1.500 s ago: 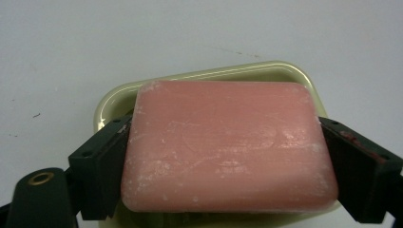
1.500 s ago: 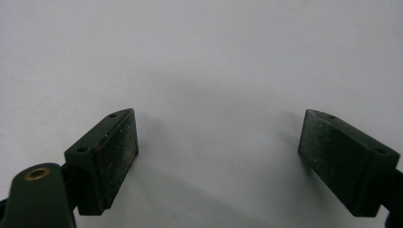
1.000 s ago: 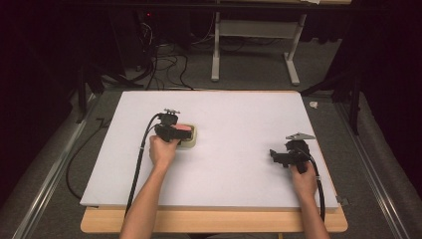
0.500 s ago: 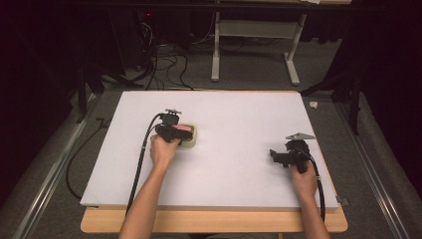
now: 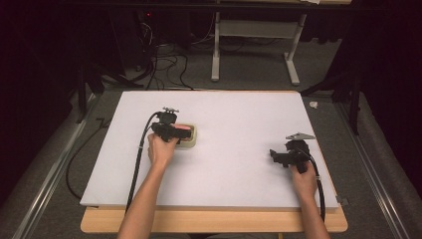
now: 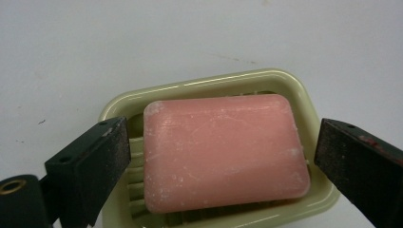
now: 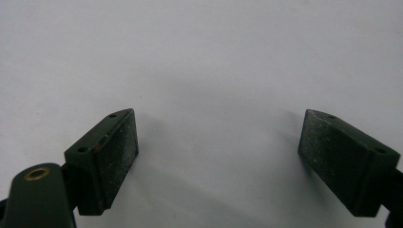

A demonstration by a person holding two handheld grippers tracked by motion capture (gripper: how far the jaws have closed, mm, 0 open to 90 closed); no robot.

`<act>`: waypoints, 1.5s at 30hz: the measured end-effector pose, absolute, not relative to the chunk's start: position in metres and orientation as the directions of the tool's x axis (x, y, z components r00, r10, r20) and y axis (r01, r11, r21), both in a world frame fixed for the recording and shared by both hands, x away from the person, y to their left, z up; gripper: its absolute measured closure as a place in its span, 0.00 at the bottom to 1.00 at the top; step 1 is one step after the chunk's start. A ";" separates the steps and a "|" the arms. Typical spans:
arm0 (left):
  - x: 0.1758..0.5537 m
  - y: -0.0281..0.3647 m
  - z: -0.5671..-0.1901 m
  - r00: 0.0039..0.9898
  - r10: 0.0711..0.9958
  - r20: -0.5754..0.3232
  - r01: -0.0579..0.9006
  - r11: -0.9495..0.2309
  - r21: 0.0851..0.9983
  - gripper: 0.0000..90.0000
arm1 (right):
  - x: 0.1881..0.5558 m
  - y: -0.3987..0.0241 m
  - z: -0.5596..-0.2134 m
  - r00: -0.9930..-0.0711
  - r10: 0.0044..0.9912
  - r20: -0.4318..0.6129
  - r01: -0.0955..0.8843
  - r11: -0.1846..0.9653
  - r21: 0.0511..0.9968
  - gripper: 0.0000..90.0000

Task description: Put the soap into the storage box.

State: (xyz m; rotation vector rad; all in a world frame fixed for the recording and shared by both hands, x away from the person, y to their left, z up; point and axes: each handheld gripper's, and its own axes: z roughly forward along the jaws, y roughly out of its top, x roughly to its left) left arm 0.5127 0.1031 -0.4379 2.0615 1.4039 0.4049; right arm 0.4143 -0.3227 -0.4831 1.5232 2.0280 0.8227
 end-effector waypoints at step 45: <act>0.463 0.135 -0.390 0.471 0.880 -0.062 0.580 -0.256 0.774 0.13 | 0.414 -0.323 -0.483 -0.272 0.962 -0.015 0.680 0.203 0.704 0.15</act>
